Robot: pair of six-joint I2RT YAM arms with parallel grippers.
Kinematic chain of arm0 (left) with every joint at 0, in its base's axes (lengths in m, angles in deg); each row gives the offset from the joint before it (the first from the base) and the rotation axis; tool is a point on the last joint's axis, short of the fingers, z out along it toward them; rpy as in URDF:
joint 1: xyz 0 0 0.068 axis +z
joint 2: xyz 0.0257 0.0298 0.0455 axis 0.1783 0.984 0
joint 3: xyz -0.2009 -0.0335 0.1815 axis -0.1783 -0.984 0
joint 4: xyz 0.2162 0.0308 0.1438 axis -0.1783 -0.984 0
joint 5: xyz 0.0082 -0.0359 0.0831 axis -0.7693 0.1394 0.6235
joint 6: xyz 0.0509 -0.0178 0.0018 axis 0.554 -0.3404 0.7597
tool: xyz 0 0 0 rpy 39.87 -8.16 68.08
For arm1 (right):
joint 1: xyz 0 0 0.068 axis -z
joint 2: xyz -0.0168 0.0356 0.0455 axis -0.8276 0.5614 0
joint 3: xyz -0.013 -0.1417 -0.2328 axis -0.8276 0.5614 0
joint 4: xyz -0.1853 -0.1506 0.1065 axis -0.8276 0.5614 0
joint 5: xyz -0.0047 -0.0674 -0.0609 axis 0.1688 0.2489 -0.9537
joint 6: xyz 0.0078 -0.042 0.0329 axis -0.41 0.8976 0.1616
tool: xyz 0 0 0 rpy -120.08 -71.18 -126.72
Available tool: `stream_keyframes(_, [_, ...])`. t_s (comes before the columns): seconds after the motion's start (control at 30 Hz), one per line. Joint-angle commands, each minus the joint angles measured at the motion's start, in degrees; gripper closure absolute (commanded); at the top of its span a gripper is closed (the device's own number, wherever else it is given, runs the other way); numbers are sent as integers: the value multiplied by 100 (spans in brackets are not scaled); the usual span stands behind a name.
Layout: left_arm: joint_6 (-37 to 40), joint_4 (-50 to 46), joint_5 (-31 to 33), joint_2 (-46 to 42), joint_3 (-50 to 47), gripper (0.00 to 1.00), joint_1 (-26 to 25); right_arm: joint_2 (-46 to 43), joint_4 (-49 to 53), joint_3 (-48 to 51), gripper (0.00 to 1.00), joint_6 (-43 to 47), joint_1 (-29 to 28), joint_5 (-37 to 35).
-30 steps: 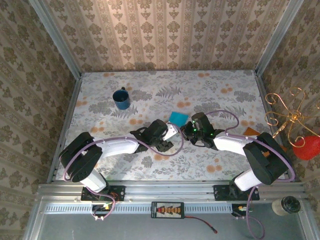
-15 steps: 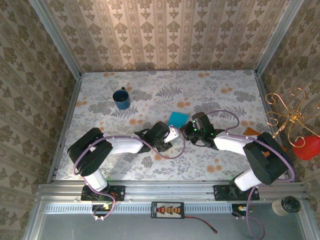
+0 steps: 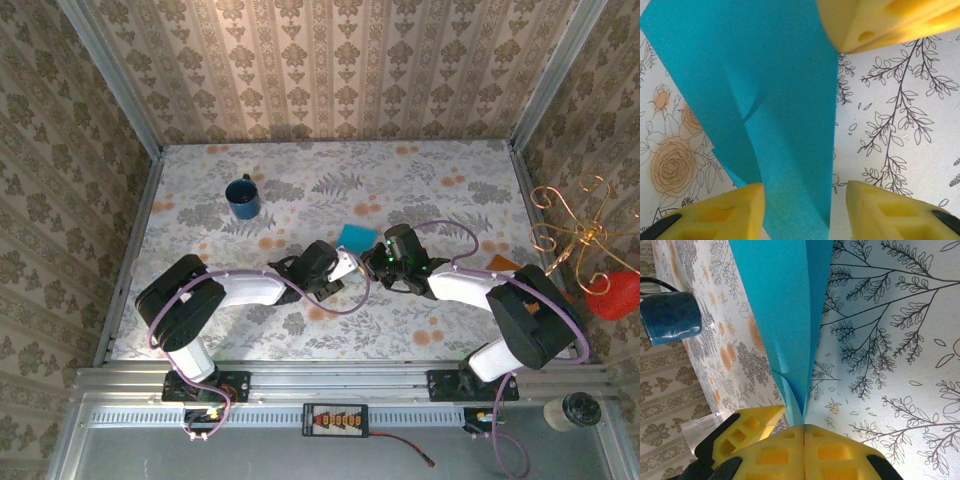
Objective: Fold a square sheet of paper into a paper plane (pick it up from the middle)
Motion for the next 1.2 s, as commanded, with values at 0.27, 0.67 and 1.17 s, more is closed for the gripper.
stream_keyframes(0.27, [-221, 110, -510, 98, 103, 68, 145, 39, 48, -77, 86, -85, 105, 141])
stream_keyframes(0.67, [-866, 424, -1417, -15, -222, 75, 654, -484, 966, -121, 57, 503, 583, -78])
stream_keyframes(1.17, [-1386, 319, -2454, 107, -265, 82, 1129, -73, 1208, -441, 52, 1376, 597, 235])
